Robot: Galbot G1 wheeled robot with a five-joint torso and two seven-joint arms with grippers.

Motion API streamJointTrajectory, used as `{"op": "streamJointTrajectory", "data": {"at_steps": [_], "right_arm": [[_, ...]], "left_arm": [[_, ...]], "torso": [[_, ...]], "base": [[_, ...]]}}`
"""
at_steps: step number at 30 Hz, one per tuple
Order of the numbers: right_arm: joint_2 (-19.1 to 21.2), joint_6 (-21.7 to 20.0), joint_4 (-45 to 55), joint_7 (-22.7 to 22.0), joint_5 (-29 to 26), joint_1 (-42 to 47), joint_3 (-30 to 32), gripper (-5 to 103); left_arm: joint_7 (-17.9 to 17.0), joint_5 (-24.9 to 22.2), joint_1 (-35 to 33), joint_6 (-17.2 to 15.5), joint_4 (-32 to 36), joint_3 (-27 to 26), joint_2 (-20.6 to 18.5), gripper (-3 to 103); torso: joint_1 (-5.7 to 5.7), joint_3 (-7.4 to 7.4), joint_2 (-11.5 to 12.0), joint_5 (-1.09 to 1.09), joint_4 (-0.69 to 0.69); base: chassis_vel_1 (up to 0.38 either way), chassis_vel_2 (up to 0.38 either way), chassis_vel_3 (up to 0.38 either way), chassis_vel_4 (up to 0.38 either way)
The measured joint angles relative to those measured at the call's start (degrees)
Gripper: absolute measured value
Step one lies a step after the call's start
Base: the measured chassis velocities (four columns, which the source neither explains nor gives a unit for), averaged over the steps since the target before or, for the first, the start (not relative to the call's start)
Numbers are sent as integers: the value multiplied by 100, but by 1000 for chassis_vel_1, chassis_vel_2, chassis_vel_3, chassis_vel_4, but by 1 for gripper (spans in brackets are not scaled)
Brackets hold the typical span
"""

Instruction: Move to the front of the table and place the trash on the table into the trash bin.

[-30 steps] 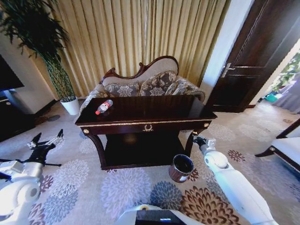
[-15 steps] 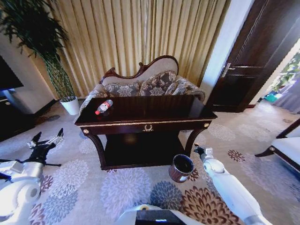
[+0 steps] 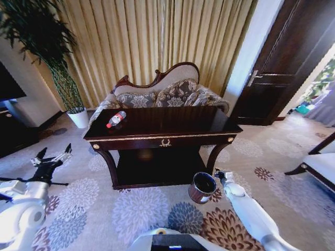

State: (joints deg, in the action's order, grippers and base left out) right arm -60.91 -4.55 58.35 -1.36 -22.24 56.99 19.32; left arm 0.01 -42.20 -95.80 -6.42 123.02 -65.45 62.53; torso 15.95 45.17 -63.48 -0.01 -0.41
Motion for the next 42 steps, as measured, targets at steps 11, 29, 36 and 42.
{"op": "streamJointTrajectory", "data": {"at_steps": [11,29,36,42], "right_arm": [[-277,70,-309,47,200,-161,-27,0],[-463,300,-306,-131,351,-160,-37,25],[-453,301,-278,-148,353,-164,-34,57],[-419,301,-259,-152,341,-160,-23,74]], "left_arm": [[-4,13,13,0,80,39,79,100],[4,18,3,0,108,58,81,100],[4,19,-4,3,111,47,79,100],[6,19,-3,4,119,47,86,100]], "torso": [[0,0,0,0,0],[0,0,0,0,0],[0,0,0,0,0],[0,0,0,0,0]], "base": [[0,0,0,0],[0,0,0,0],[0,0,0,0],[0,0,0,0]]}}
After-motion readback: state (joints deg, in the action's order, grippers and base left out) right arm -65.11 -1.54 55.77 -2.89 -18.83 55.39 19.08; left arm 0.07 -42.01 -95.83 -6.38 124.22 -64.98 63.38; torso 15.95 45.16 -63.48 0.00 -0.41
